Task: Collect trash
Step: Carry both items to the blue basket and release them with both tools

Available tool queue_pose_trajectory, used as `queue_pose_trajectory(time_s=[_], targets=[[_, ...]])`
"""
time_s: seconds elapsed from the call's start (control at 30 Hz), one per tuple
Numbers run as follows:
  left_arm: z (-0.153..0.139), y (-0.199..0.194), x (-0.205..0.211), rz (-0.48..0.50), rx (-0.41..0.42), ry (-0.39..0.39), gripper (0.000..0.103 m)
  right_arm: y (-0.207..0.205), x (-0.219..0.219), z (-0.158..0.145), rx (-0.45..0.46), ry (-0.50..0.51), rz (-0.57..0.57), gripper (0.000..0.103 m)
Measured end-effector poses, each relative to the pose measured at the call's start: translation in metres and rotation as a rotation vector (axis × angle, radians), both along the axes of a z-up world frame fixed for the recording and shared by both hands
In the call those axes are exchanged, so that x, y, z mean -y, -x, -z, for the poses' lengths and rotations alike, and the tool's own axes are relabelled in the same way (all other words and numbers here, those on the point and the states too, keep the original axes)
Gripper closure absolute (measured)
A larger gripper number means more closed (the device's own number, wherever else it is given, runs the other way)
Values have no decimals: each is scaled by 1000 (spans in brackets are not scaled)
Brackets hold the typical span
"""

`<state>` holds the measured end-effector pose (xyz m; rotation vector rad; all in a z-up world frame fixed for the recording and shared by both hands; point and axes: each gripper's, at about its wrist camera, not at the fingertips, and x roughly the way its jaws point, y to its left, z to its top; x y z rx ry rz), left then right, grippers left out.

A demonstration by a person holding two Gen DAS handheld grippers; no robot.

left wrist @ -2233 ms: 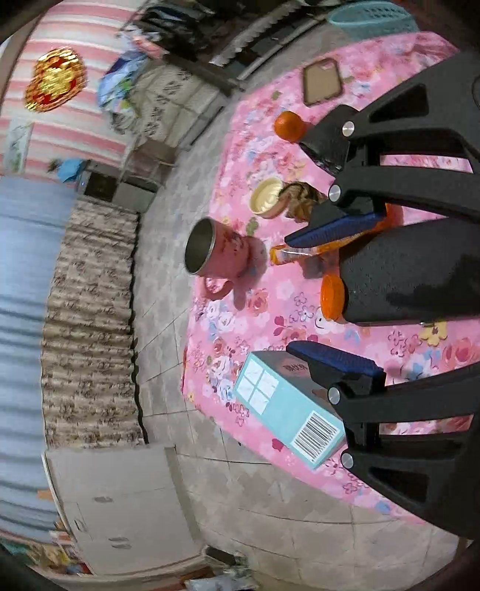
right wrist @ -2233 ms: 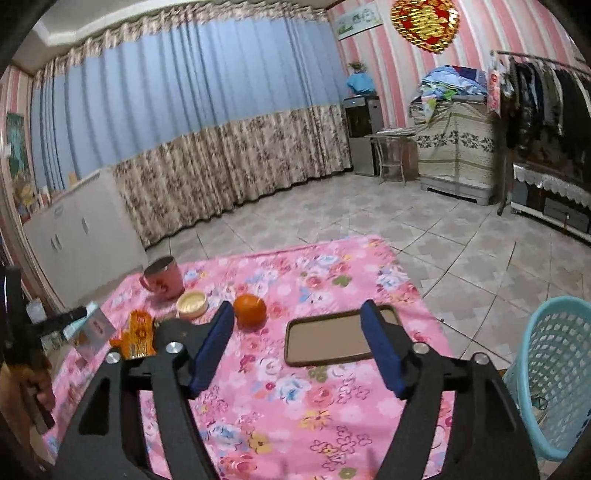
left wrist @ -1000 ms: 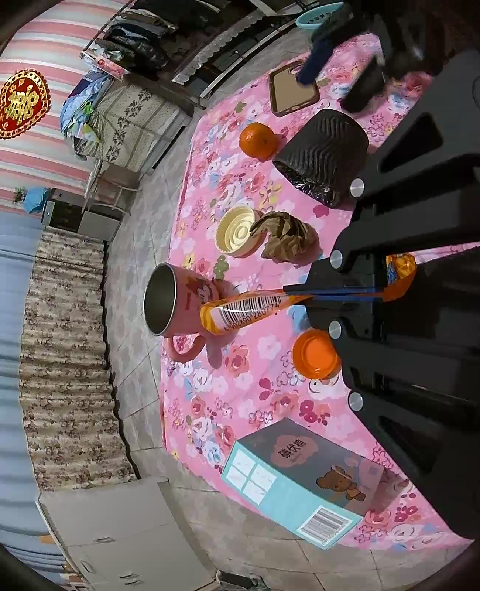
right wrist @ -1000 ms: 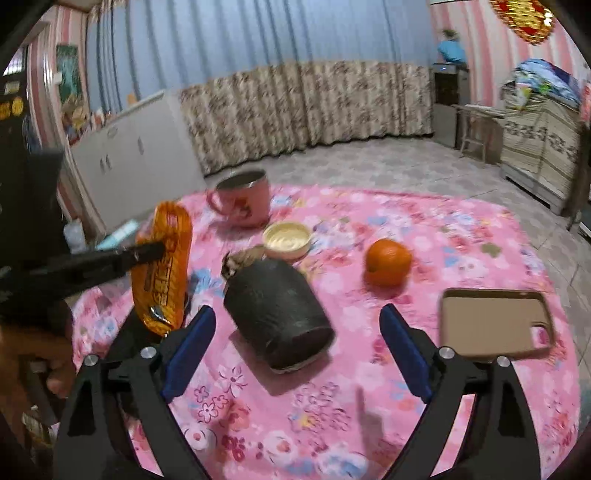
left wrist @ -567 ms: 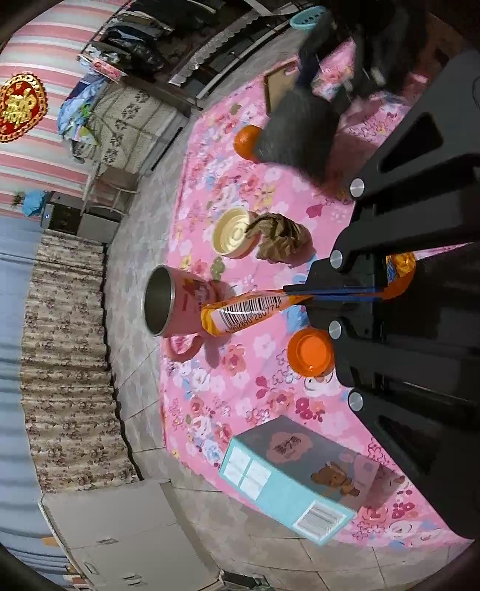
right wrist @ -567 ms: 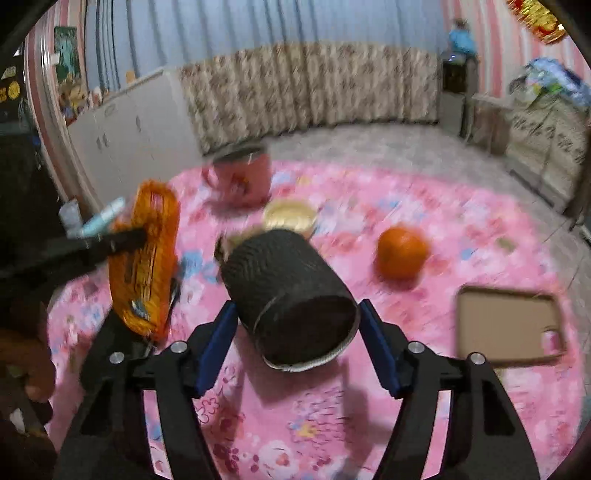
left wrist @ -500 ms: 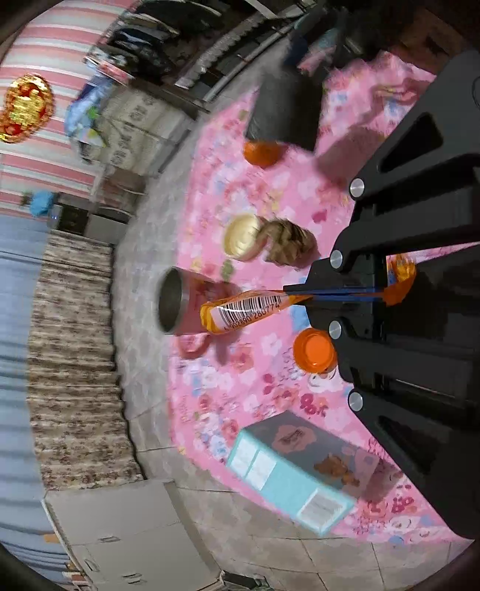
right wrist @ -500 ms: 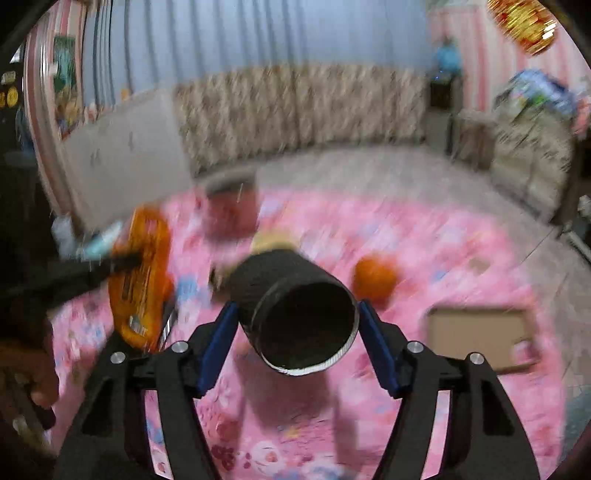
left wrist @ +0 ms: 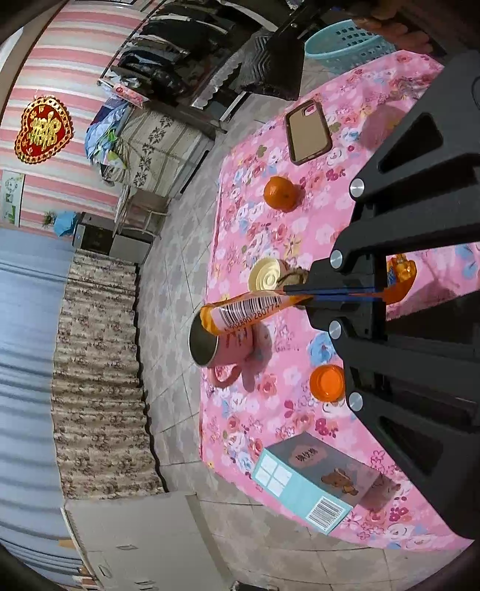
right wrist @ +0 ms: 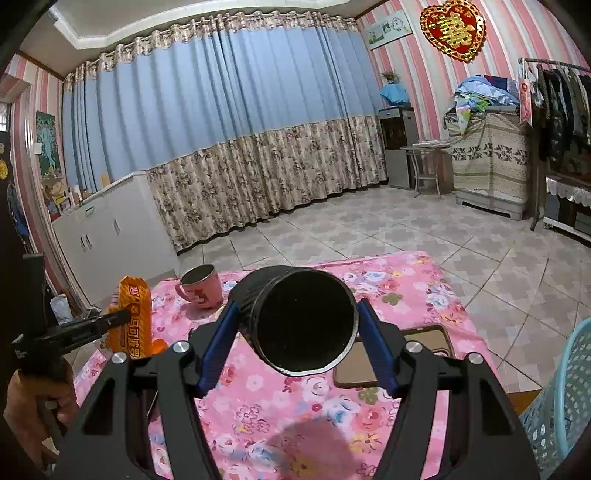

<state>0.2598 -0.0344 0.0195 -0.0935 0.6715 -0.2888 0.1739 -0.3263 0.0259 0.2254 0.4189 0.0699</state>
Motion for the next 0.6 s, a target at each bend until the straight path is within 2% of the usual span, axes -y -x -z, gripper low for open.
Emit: queue_pose_trajectory(time_s=[0.3, 0.5, 0.6], targets=[[-2, 9, 24, 36, 20, -16, 103, 5, 4, -3, 11, 23, 5, 38], [-8, 30, 77, 137, 73, -45, 103, 12, 10, -3, 11, 95, 54, 38], [-8, 36, 91, 154, 89, -51, 103, 17, 21, -5, 14, 105, 97, 38]])
